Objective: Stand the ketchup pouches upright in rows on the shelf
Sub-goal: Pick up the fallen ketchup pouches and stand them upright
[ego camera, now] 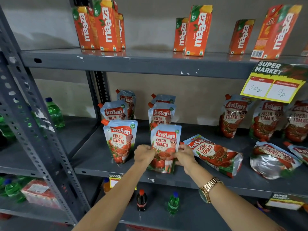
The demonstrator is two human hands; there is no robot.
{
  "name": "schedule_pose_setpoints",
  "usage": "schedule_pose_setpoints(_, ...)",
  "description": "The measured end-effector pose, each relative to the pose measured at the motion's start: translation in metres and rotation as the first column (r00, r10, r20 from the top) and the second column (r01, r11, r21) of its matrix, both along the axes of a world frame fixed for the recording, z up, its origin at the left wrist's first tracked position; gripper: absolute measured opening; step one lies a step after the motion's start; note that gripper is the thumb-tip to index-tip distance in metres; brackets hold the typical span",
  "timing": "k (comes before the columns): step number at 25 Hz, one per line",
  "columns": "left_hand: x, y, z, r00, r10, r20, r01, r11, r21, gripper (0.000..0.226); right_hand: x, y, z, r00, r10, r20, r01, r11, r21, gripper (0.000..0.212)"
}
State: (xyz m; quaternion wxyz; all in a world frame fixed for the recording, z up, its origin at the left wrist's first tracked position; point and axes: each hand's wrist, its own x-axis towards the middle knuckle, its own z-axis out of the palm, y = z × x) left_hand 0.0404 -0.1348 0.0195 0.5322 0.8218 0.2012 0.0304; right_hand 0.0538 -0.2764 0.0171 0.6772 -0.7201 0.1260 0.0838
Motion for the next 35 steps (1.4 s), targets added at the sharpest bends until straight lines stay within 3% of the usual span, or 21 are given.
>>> schedule_pose_setpoints(4,0.000,-0.002,-0.002,0.980,-0.053,0.191,0.054,0.999,-0.003,0.012,0.007,0.000,0.009,0.982,-0.009,0.189,0.024,0.997,-0.075,0.031)
schedule_pose_setpoints(8,-0.003,-0.009,-0.021,0.973,-0.108,0.206,0.112,0.994,-0.007,0.018,0.002,-0.006,-0.003,0.978,0.046,0.204,-0.022,0.993,-0.117,0.032)
schedule_pose_setpoints(12,-0.011,-0.019,-0.024,0.968,0.068,0.243,-0.043,0.993,-0.107,0.031,-0.001,-0.013,-0.004,0.967,0.008,0.255,0.030,0.989,-0.145,0.033)
schedule_pose_setpoints(15,-0.024,-0.043,-0.016,0.961,0.270,0.064,-0.235,0.916,-0.326,0.023,0.001,-0.027,-0.004,0.908,-0.200,0.367,0.295,0.929,-0.223,0.028)
schedule_pose_setpoints(17,-0.026,-0.065,-0.013,0.974,0.218,-0.062,-0.223,0.873,-0.434,0.019,0.000,-0.041,0.000,0.861,-0.275,0.428,0.401,0.884,-0.239,0.024)
schedule_pose_setpoints(21,-0.012,-0.092,-0.013,0.982,0.093,-0.166,-0.163,0.858,-0.487,0.036,-0.003,-0.076,0.016,0.832,-0.308,0.462,0.462,0.845,-0.269,0.026)
schedule_pose_setpoints(27,0.001,-0.144,-0.005,0.976,0.028,-0.217,-0.148,0.817,-0.558,0.034,-0.001,-0.146,0.025,0.827,-0.229,0.514,0.458,0.804,-0.379,0.027)
schedule_pose_setpoints(30,-0.001,-0.176,-0.007,0.975,0.013,-0.224,-0.145,0.798,-0.585,0.027,0.007,-0.179,0.023,0.866,-0.168,0.471,0.410,0.778,-0.476,0.029)
schedule_pose_setpoints(33,0.000,-0.197,-0.011,0.976,-0.007,-0.218,-0.131,0.780,-0.612,0.030,0.022,-0.199,0.016,0.972,-0.052,0.227,0.187,0.754,-0.629,0.030)
schedule_pose_setpoints(35,0.004,-0.205,-0.015,0.978,0.017,-0.206,-0.144,0.773,-0.618,0.034,0.023,-0.203,0.017,0.995,0.047,0.085,0.031,0.675,-0.737,0.023)
